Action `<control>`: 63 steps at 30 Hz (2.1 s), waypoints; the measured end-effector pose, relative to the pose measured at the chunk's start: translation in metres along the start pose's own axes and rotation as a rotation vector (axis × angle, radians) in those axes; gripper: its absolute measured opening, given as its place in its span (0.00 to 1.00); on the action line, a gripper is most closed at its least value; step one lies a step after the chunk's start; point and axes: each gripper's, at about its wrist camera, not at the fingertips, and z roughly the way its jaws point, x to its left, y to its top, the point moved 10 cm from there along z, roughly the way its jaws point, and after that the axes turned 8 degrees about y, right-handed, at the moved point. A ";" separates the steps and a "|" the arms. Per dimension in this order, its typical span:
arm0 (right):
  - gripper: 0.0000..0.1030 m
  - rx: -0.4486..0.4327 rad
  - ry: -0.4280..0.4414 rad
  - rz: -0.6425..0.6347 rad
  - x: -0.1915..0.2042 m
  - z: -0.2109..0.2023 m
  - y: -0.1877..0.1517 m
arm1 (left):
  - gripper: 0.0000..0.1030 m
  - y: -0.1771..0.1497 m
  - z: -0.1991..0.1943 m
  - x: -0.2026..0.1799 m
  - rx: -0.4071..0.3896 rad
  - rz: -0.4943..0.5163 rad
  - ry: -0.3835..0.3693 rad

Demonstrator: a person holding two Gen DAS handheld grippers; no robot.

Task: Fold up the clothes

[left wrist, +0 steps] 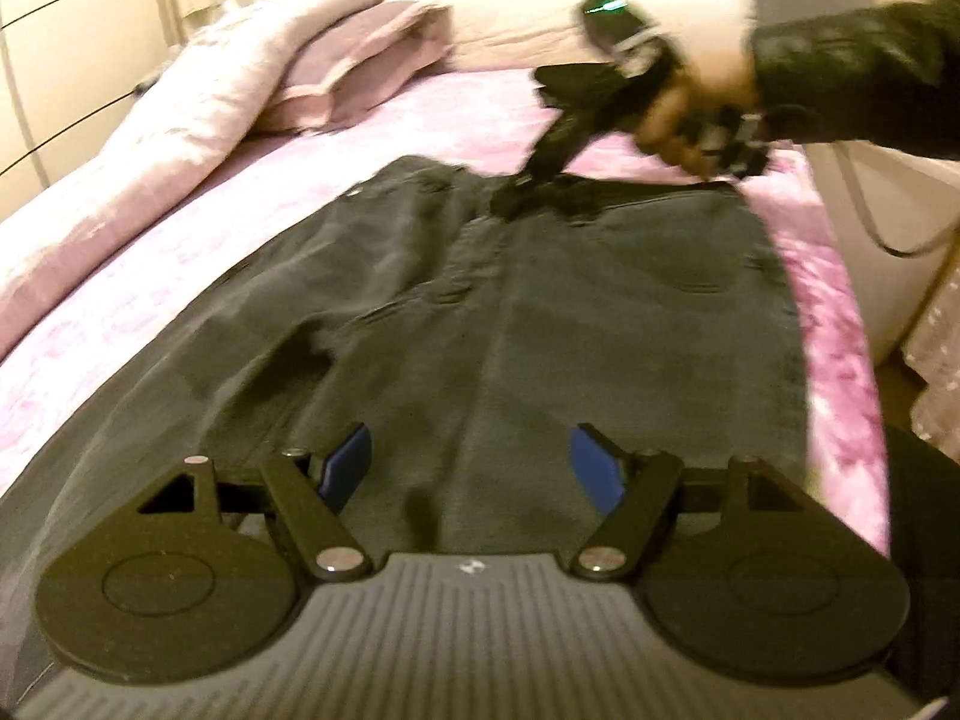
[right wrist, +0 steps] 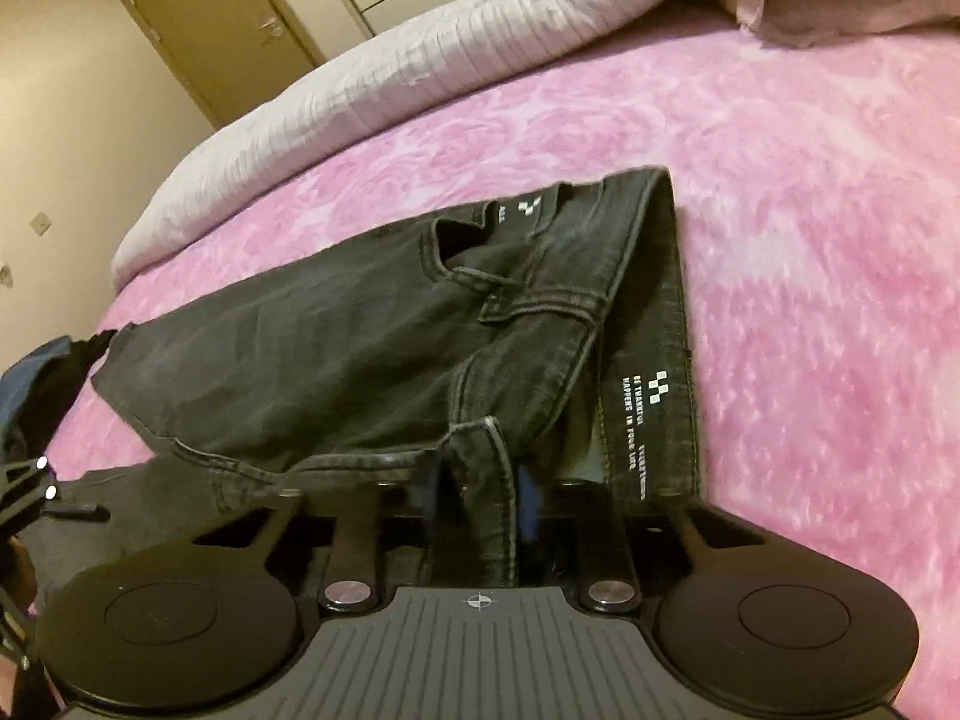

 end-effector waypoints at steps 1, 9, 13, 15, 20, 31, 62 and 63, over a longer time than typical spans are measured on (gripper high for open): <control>0.17 -0.012 -0.007 -0.005 0.003 -0.008 0.003 | 0.68 0.001 0.001 0.006 0.006 -0.012 0.013; 0.16 -0.015 -0.123 -0.005 -0.001 -0.019 0.002 | 0.68 -0.005 0.002 0.044 0.050 -0.110 0.056; 0.22 0.004 -0.196 0.005 -0.009 -0.014 -0.005 | 0.68 -0.016 -0.004 0.057 0.079 -0.126 0.076; 0.26 -0.005 -0.229 0.006 -0.005 -0.024 -0.006 | 0.68 -0.026 -0.013 0.061 0.091 -0.103 0.099; 0.31 -0.062 -0.287 0.000 0.024 -0.064 -0.022 | 0.68 -0.064 -0.053 0.074 0.119 -0.068 0.159; 0.48 -0.169 -0.419 0.136 0.069 -0.142 -0.128 | 0.68 -0.186 -0.187 0.085 0.216 0.070 0.316; 0.30 -0.334 -0.499 0.365 0.076 -0.161 -0.169 | 0.68 -0.272 -0.281 0.103 0.309 0.012 0.411; 0.30 -0.329 -0.505 0.324 0.088 -0.160 -0.169 | 0.68 -0.279 -0.290 0.108 0.320 -0.008 0.432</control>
